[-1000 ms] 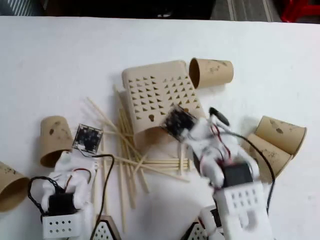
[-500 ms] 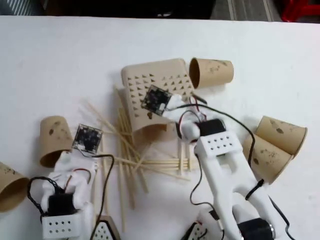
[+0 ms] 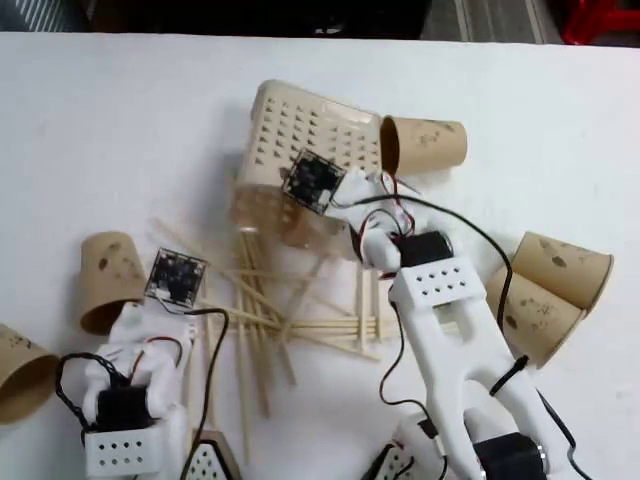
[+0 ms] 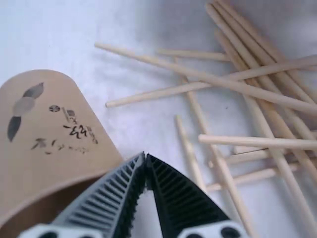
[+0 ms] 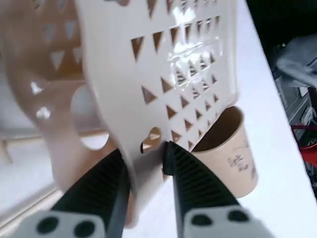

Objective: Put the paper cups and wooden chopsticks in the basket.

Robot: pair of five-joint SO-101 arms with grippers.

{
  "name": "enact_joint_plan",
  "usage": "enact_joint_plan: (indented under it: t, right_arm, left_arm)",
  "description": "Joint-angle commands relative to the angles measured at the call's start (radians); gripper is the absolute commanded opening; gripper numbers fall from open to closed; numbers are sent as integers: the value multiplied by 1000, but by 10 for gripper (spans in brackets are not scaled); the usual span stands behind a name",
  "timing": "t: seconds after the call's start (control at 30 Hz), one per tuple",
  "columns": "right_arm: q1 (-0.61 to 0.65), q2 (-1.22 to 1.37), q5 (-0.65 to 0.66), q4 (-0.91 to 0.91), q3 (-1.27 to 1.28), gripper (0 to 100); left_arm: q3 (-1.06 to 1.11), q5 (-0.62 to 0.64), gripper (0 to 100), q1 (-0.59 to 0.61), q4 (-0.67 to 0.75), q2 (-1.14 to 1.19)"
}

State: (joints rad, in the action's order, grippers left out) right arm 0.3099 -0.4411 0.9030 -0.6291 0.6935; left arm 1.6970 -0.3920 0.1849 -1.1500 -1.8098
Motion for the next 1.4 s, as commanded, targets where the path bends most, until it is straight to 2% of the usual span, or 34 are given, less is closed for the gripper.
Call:
enact_joint_plan:
  t: [0.0, 0.27, 0.53, 0.73, 0.8, 0.87, 1.0, 1.07, 1.37]
  right_arm:
    - [5, -5, -61, -53, -135, 21]
    - [35, 2, -75, -171, -336, 21]
    - [56, 15, -71, -179, -411, 21]
    - [21, 170, -78, -179, -486, 25]
    - [-2, 231, -121, -183, -545, 27]
    - [-33, 282, -203, -188, -609, 63]
    - [-67, 346, -336, -254, -744, 232]
    - [-67, 360, -382, -305, -806, 284]
    - [2, 367, -402, -443, -979, 287]
  left_arm:
    - [-5, -6, 24, -1, 20, -5]
    - [-5, -6, 24, -1, 17, -5]
    - [-5, -6, 24, -1, 17, -5]
    - [-5, -6, 24, -1, 17, -5]
    - [-5, -6, 24, -1, 17, -5]
    - [-5, -6, 24, -1, 17, -5]
    - [-5, -6, 24, -1, 17, -5]
    - [-5, -6, 24, -1, 17, -5]
    - [-5, -6, 24, -1, 17, -5]
